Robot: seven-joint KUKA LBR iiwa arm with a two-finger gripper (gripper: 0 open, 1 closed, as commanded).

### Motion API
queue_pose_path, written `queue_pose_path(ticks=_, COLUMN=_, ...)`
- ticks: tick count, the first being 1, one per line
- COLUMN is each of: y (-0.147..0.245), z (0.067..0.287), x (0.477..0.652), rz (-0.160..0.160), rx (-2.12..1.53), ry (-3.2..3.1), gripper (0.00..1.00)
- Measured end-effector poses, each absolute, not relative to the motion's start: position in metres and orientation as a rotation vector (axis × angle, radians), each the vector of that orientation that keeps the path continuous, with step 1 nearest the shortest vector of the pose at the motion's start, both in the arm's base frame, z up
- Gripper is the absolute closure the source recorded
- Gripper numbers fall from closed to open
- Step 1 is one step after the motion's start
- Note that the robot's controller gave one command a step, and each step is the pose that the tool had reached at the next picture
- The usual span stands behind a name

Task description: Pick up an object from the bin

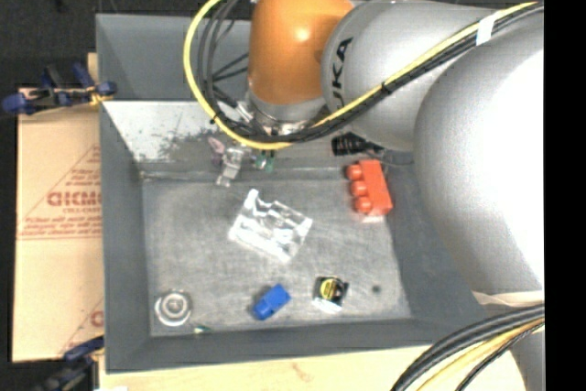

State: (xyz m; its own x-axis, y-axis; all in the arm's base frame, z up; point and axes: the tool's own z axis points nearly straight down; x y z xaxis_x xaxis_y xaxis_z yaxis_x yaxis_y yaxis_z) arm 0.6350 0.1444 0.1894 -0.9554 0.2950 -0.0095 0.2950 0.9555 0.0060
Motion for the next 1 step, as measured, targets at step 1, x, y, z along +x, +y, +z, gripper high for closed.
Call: queue_pose_path(ticks=1, y=0.1099, z=0.2487, x=0.6404, rz=-0.001, rx=0.113, ry=3.129, gripper=1.0)
